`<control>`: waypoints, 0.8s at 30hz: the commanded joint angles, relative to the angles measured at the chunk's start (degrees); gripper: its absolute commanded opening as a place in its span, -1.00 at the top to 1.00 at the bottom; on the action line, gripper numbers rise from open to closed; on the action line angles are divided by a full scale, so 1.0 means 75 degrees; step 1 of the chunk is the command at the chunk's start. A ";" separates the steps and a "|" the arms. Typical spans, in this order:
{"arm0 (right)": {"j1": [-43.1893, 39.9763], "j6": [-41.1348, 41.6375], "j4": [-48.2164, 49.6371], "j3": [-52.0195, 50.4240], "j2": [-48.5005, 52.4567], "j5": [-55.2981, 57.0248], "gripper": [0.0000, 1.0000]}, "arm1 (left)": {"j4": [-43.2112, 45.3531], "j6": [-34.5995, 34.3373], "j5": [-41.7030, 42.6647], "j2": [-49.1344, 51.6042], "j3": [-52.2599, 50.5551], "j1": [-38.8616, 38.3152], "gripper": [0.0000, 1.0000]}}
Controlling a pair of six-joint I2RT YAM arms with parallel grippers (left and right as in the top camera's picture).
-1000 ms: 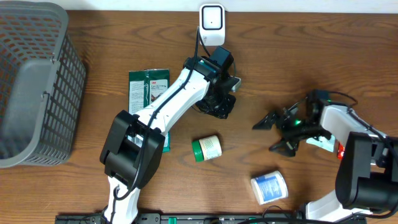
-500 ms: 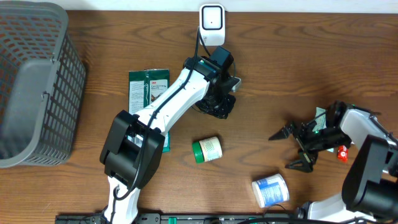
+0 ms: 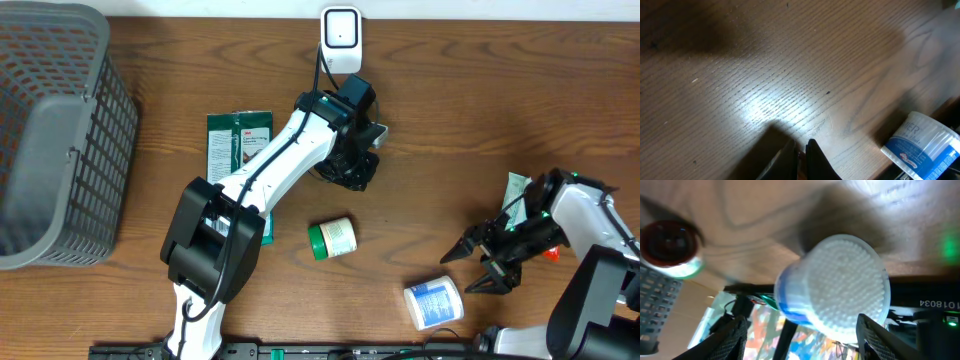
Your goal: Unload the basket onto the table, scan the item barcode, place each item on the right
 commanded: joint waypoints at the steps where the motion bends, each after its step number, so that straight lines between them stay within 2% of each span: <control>1: 0.0052 0.0187 0.0134 -0.0562 -0.0096 0.0096 -0.33 | -0.0023 0.0076 0.0070 -0.0154 0.0079 0.0020 0.84; 6: 0.0050 0.0702 0.0764 -0.1498 -0.0096 -0.0122 -0.45 | -0.0020 0.0076 0.0070 -0.0154 0.0079 0.0020 0.83; 14: 0.0050 0.0979 0.2532 -0.2553 -0.0096 -0.1958 -0.57 | -0.0038 0.0079 0.0064 -0.0154 0.0076 0.0020 0.83; 19: 0.0050 0.1204 0.3316 -0.2669 -0.0096 -0.2518 -0.61 | -0.0318 0.0073 -0.0848 -0.0154 0.0076 0.0023 0.83; 24: 0.0050 0.1891 0.4389 -0.2669 -0.0096 -0.2506 -0.67 | -0.0242 0.0044 -0.0880 -0.0154 0.0079 0.0157 0.83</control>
